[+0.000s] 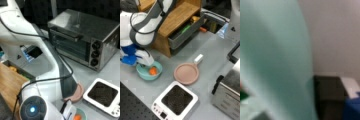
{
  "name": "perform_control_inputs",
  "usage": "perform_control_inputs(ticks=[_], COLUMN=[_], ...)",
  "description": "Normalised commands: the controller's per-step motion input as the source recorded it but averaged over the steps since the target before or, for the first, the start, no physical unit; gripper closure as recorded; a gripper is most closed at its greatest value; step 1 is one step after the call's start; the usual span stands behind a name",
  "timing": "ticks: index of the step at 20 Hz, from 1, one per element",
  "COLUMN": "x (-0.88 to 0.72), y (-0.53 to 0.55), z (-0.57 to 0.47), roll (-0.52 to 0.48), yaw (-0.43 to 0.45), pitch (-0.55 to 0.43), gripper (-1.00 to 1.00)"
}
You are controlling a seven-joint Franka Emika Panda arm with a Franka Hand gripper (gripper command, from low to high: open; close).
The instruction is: Pick up the pan. Place the pan on the table. Pick up the bowl. Place the bowl on the stove.
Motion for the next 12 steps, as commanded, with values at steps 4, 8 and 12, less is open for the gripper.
perform_control_inputs(ticks=[4, 8, 12], x=[0.07, 0.11, 0.17], y=[0.10, 0.13, 0.22], z=[0.16, 0.23, 0.22], roll=[0.320, 0.310, 0.230], yaw=[-0.103, -0.148, -0.175], pitch=[-0.018, 0.008, 0.042], gripper=[1.00, 1.00, 1.00])
